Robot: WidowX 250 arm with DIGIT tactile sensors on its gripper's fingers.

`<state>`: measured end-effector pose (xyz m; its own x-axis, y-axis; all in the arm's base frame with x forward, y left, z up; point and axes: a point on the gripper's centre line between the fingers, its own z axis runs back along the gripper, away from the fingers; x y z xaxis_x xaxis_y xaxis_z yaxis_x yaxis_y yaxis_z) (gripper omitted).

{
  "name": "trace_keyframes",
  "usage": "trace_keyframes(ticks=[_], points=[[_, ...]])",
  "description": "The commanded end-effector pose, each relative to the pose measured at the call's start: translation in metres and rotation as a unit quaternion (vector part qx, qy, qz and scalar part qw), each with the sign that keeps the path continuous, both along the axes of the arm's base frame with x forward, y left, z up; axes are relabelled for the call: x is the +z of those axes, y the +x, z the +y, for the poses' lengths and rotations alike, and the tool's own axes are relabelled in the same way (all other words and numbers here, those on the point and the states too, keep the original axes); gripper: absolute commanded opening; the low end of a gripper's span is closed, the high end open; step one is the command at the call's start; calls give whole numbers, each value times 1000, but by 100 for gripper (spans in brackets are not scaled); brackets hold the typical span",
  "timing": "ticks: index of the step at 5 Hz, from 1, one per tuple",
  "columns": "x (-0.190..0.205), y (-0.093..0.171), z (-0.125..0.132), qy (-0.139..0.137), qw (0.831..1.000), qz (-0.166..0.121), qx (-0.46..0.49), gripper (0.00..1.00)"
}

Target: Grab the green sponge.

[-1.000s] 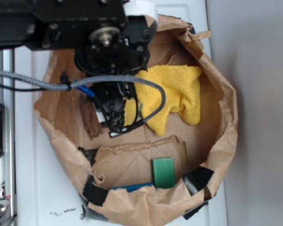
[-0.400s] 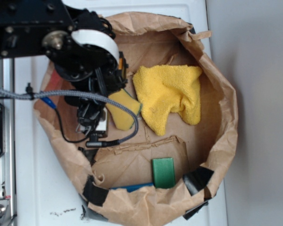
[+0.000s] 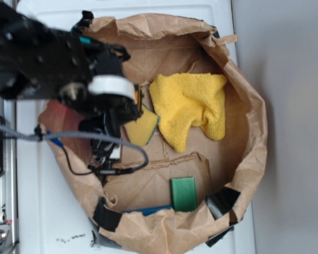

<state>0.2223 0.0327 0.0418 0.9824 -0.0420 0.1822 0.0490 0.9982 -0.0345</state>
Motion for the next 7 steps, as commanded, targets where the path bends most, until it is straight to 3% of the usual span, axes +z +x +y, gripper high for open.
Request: trace_keyframes(ticks=[1, 2, 3, 5, 6, 7], points=[[-28, 29, -9, 12, 999, -31, -5, 96], [-17, 32, -7, 7, 999, -39, 5, 0], [10, 34, -6, 0, 998, -42, 37, 0], [64, 39, 4, -54, 996, -19, 69, 0], [85, 33, 5, -53, 996, -36, 58, 0], [85, 33, 5, -53, 996, -36, 58, 100]])
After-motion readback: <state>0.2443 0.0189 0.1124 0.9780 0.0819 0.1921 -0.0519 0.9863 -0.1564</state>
